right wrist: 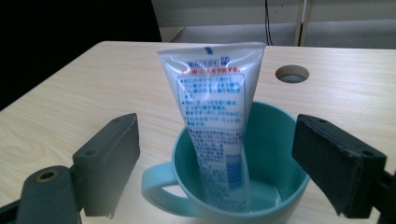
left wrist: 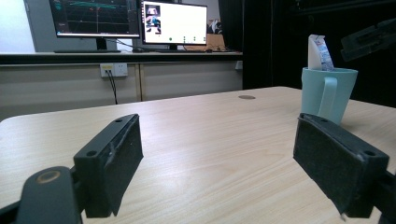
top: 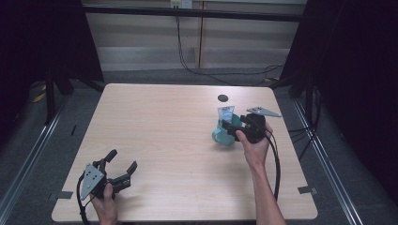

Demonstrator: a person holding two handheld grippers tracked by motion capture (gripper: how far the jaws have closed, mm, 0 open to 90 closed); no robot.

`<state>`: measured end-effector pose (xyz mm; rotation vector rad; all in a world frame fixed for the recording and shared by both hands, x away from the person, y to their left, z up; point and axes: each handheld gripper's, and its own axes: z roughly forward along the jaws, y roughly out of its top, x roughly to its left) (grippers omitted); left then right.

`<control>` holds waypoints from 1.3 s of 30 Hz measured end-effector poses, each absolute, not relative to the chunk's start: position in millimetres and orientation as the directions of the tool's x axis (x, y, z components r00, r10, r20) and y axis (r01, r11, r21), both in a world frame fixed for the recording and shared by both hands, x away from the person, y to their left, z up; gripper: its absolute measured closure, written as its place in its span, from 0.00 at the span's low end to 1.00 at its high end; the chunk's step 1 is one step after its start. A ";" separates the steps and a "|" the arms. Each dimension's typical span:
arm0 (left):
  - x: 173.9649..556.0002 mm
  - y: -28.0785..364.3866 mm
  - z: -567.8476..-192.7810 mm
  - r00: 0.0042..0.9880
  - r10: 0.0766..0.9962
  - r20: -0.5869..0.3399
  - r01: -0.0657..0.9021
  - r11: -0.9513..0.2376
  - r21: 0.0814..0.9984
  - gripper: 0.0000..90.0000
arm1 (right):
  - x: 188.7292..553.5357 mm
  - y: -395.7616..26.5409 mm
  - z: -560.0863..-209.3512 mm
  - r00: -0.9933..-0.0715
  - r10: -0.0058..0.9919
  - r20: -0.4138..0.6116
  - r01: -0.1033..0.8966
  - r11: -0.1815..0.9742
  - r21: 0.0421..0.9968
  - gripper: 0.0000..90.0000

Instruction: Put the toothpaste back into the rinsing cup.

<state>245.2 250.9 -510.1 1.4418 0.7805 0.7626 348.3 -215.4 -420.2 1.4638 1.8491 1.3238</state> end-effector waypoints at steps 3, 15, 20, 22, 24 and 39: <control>245.2 250.9 -510.1 0.550 0.835 -0.004 0.015 -0.005 1.000 0.17 | 344.2 -216.7 -420.9 -0.345 0.911 0.227 0.497 -0.028 0.867 0.16; 245.2 250.9 -510.1 0.550 0.835 -0.003 0.015 -0.006 1.000 0.17 | 326.7 -216.1 -410.0 -0.354 0.909 0.221 0.470 -0.031 0.882 0.16; 245.3 251.1 -510.0 0.549 0.836 0.000 0.013 -0.008 1.000 0.17 | 318.4 -217.3 -414.1 -0.343 0.914 0.218 0.477 -0.030 0.879 0.17; 245.3 251.2 -510.0 0.549 0.836 0.002 0.012 -0.010 1.000 0.17 | 315.1 -218.4 -416.9 -0.345 0.912 0.220 0.477 -0.032 0.878 0.17; 245.2 250.9 -510.1 0.550 0.835 -0.004 0.015 -0.005 1.000 0.17 | 312.4 -219.5 -418.7 -0.345 0.913 0.220 0.477 -0.031 0.878 0.18; 245.3 251.1 -510.0 0.549 0.836 0.000 0.013 -0.009 1.000 0.17 | 288.6 -226.7 -421.3 -0.337 0.915 0.222 0.461 -0.045 0.886 0.18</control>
